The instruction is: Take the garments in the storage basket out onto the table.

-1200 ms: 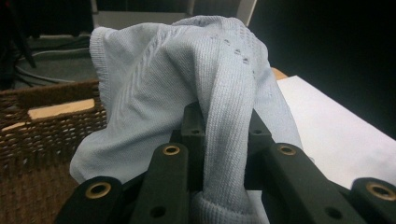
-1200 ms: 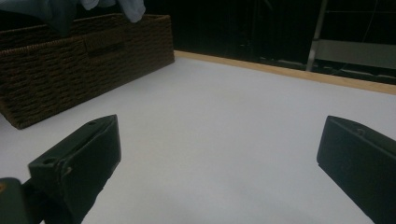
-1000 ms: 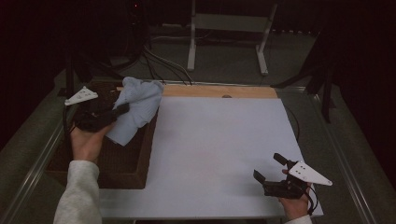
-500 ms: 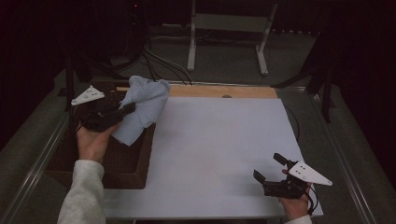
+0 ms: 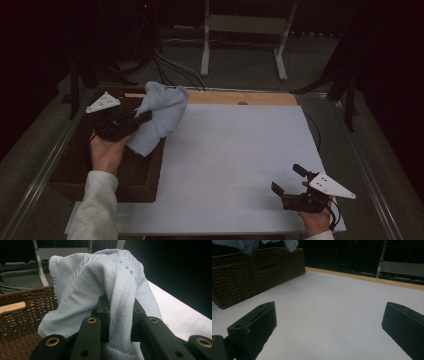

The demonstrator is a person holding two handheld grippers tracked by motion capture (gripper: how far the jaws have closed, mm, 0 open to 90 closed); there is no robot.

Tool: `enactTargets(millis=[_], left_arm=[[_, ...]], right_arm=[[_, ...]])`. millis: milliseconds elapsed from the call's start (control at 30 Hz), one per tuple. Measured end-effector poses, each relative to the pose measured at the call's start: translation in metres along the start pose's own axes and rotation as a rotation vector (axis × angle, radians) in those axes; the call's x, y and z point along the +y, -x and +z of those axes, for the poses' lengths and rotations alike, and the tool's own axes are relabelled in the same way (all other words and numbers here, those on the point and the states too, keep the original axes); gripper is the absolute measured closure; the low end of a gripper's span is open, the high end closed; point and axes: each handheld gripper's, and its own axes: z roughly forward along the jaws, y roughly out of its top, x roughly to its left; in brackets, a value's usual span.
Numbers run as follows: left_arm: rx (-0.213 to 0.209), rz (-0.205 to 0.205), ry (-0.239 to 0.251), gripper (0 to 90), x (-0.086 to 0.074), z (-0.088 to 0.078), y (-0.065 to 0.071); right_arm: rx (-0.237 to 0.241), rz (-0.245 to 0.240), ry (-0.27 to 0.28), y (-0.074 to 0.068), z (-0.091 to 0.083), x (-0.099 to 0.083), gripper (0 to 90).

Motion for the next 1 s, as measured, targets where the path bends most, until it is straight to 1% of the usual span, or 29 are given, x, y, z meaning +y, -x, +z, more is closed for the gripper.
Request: enactTargets(millis=[433,767,1000], left_arm=[[-0.017,-0.004,0.01,77.1,-0.002,0.01,0.008],[-0.038,-0.007,0.018,77.0,-0.004,0.019,0.016],[-0.048,-0.002,0.018,77.0,-0.004,0.023,0.021]], right_arm=[[-0.003,0.003,0.001,0.0,-0.001,0.0,0.0],[-0.003,0.0,0.002,0.001,-0.001,0.0,0.0],[-0.004,-0.001,0.001,0.001,-0.001,0.0,0.0]])
